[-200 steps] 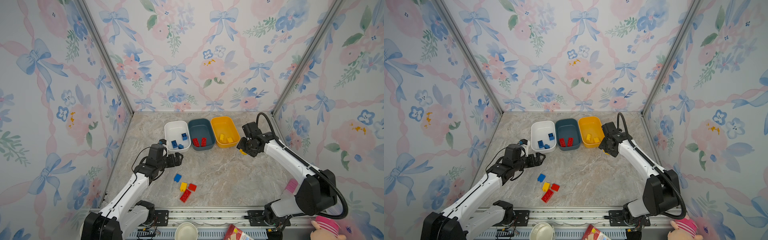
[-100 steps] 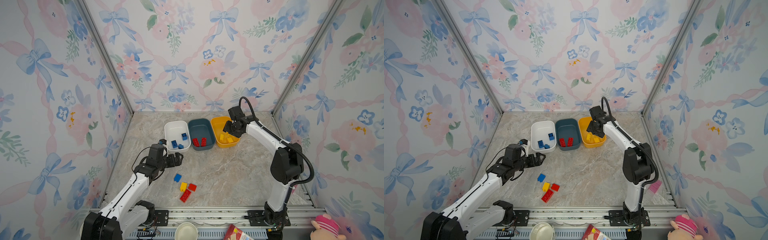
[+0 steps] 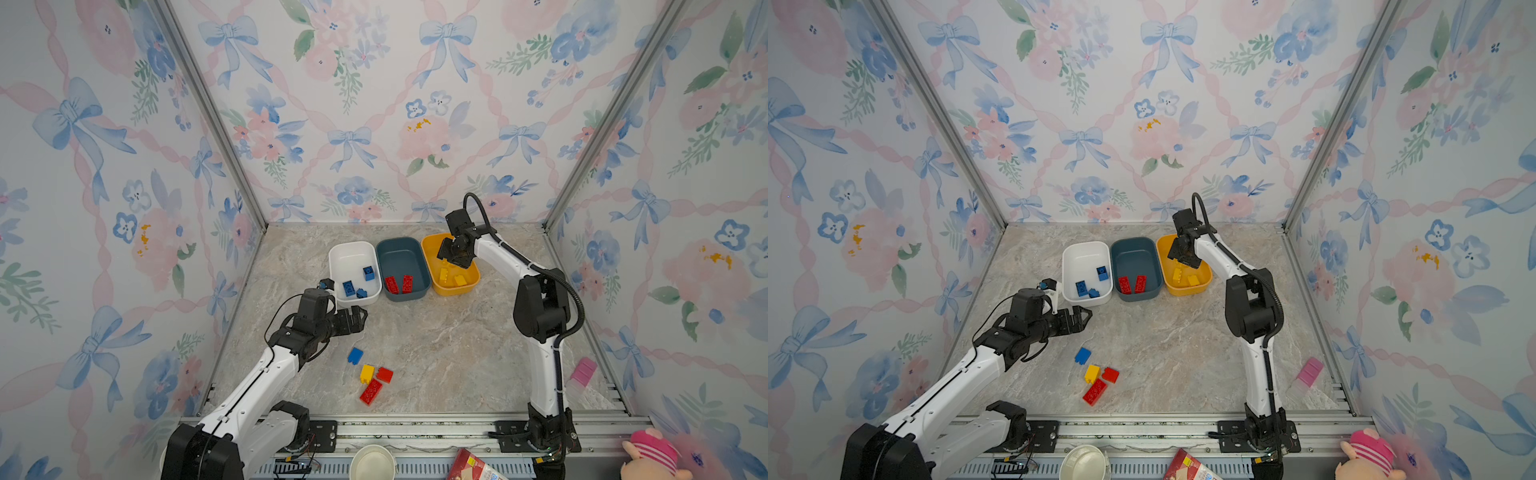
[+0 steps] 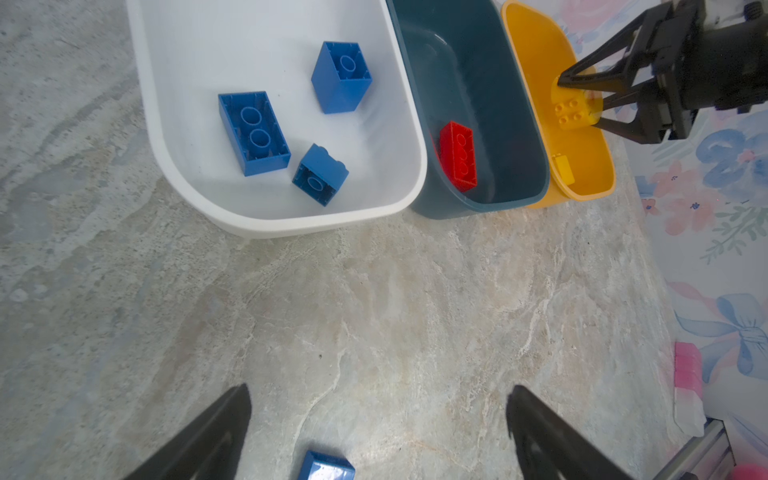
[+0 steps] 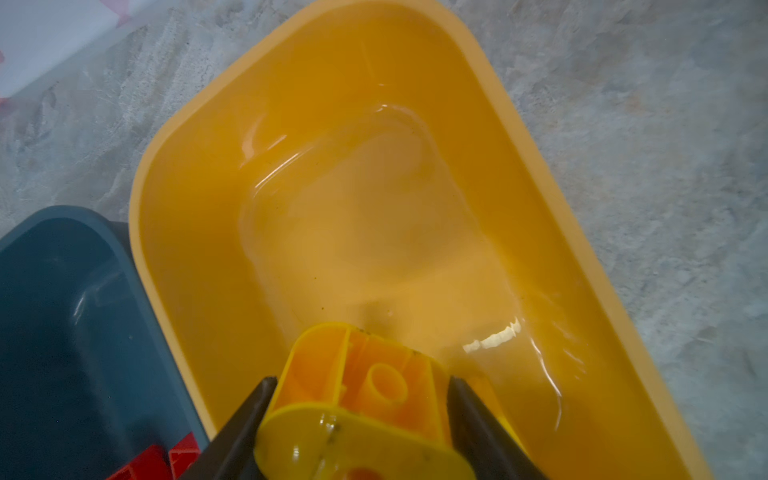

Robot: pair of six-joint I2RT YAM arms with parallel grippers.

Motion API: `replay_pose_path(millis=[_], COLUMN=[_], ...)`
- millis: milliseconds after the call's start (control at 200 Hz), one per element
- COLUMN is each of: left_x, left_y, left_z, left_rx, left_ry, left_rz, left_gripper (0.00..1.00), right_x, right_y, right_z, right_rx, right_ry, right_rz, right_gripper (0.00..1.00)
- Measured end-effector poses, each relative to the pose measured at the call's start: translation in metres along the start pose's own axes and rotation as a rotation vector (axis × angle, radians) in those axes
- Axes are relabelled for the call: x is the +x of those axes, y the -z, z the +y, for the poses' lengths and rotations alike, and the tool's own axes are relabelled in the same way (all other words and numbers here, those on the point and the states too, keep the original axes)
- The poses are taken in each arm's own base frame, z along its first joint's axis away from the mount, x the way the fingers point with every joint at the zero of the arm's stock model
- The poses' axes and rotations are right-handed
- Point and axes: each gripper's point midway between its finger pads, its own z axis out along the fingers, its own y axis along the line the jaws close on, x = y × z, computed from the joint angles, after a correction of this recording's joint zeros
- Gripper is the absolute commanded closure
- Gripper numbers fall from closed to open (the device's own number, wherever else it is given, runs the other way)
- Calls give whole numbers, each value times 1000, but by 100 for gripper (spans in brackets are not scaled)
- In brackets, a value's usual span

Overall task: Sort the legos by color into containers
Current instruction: 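Open the right gripper to drop the cylinder piece into the yellow bin, then move the left gripper over the loose blue brick while the right gripper withdraws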

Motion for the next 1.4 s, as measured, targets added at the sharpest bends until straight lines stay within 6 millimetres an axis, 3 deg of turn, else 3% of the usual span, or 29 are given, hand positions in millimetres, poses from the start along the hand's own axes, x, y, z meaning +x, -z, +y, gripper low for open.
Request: replay_pose_path(millis=[80,185,665,1020,1400], left_x=[0,0,2,5,27], left_y=[0,0,0,1,7], left_z=[0,0,-4,-12,-3], left_rx=[0,-1,2,0,-84], left_ry=[0,0,-18,-54,-11], left_rz=[0,1,-6,-13,78], left_gripper=[2,2,2,5,17], right_x=[1,1,14,27,65], right_y=[-6,-6,0,54,107], right_z=[-4,-6,-5,-11,-22], right_rx=[8,11,-21,-78,-113], right_ry=[-3,0,0,4,44], right_rz=[11,18,47,17,11], right_gripper=[25,18,8,6,3])
